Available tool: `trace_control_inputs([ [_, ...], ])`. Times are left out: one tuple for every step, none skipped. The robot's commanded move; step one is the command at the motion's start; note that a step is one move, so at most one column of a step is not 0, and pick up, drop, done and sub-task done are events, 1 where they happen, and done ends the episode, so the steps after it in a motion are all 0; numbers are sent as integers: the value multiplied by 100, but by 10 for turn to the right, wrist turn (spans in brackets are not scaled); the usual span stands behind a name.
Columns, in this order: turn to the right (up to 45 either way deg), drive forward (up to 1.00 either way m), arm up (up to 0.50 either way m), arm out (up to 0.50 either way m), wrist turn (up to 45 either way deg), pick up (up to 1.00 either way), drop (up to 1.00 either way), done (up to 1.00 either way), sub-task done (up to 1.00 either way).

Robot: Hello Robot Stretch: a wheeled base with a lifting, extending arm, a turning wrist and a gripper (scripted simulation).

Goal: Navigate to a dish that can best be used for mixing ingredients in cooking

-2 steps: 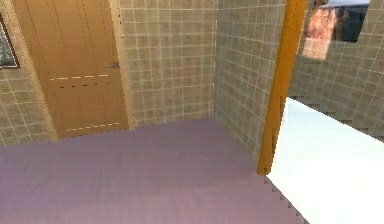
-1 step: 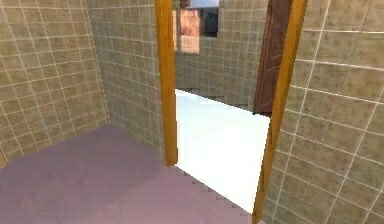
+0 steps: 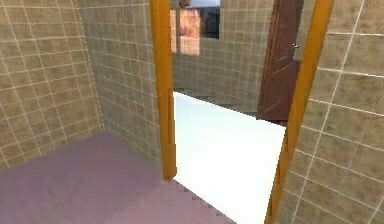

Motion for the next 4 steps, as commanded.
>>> trace_control_inputs([
  [150,0,0,0,0,0,0,0,0],
  [0,65,0,0,0,0,0,0,0],
  [-30,0,0,0,0,0,0,0,0],
  [-360,0,0,0,0,0,0,0,0],
])
